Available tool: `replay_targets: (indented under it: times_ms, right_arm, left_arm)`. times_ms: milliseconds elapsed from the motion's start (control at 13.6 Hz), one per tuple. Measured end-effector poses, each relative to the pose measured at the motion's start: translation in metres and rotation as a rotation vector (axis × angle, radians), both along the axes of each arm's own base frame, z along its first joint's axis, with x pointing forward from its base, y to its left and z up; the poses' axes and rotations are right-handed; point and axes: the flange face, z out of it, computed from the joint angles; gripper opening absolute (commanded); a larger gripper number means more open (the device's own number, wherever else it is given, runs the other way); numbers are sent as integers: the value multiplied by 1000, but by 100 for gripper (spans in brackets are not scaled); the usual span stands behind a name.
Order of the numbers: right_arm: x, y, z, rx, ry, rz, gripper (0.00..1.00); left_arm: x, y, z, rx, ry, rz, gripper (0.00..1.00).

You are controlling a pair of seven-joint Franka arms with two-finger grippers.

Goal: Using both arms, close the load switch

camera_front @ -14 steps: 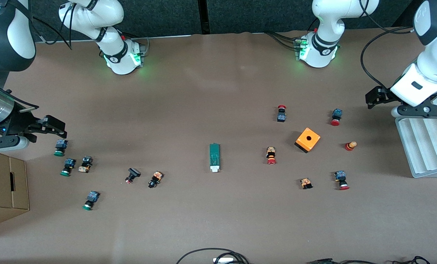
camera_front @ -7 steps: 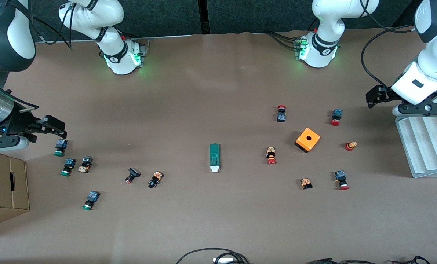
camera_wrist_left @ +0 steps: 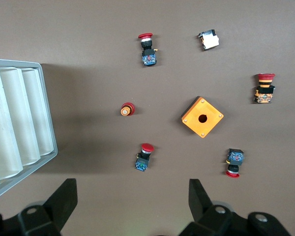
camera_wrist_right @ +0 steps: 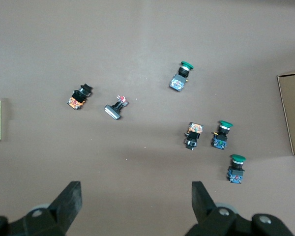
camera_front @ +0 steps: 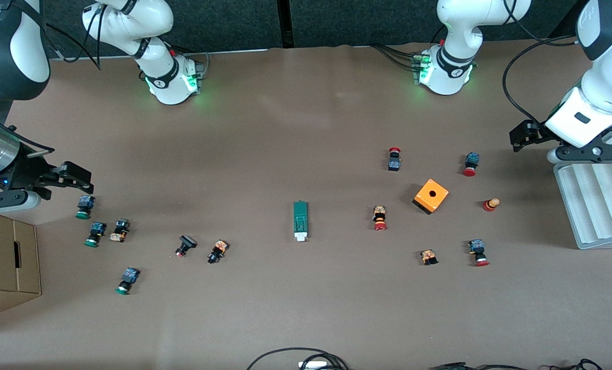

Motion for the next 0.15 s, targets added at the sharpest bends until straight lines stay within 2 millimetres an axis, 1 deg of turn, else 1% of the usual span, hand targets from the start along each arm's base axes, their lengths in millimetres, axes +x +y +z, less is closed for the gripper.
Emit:
replay_targets:
  times_ms: [147]
  right_arm:
    - [0, 0, 0, 0, 0, 0, 100]
  left_arm:
    - [0, -1, -2, 2, 3, 23, 100]
